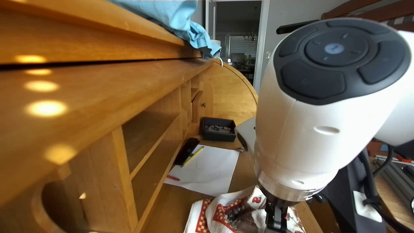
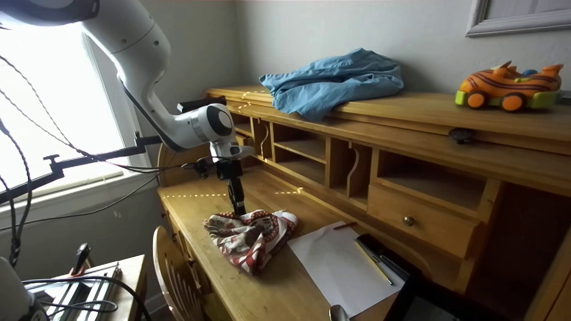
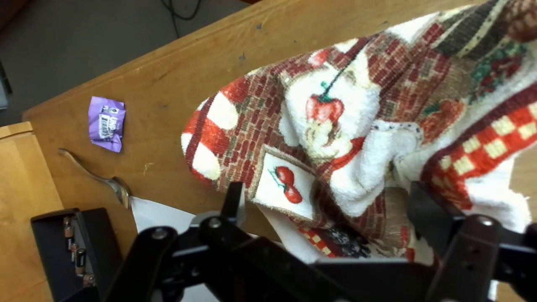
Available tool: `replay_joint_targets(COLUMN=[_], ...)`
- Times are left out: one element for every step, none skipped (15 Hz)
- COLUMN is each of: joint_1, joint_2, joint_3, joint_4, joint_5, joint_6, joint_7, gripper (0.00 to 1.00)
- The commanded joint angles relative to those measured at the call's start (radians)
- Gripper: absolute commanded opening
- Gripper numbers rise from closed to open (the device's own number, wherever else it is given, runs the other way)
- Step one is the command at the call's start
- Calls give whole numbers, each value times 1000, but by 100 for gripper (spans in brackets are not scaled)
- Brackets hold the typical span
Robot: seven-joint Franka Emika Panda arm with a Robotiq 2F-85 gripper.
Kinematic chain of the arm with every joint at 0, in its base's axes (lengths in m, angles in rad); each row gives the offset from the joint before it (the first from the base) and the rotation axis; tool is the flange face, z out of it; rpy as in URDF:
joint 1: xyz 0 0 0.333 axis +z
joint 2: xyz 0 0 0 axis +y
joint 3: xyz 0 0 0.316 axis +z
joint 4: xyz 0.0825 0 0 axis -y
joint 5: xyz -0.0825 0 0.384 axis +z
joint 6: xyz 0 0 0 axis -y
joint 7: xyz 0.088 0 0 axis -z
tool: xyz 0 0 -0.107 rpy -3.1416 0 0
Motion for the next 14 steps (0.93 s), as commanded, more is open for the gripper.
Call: replay_joint_targets(joint_1=[2, 4, 3, 1, -2, -6, -11, -14, -19, -19, -20, -24, -30, -35], joint_2=[-44, -42, -40, -36, -31, -25, -18, -13, -7, -2, 3, 11, 22, 38], joint_3=[12, 15, 19, 23, 28, 30, 33, 34, 35, 34, 31, 30, 29, 26], joint_4=[-43, -38, -33, -29, -24, -20, -17, -15, -11, -10, -11, -9, -7, -2], joint_5=[-57, -74, -88, -99, -101, -103, -94, -87, -74, -74, -77, -72, -64, -59], joint_6=[29, 37, 46, 62, 73, 89, 108, 126, 140, 155, 173, 186, 204, 223], joint_7=[32, 34, 35, 30, 25, 19, 8, 2, -8, -10, -12, -19, -31, -44], gripper=[100, 100, 100, 100, 100, 100, 100, 100, 100, 100, 100, 100, 100, 100])
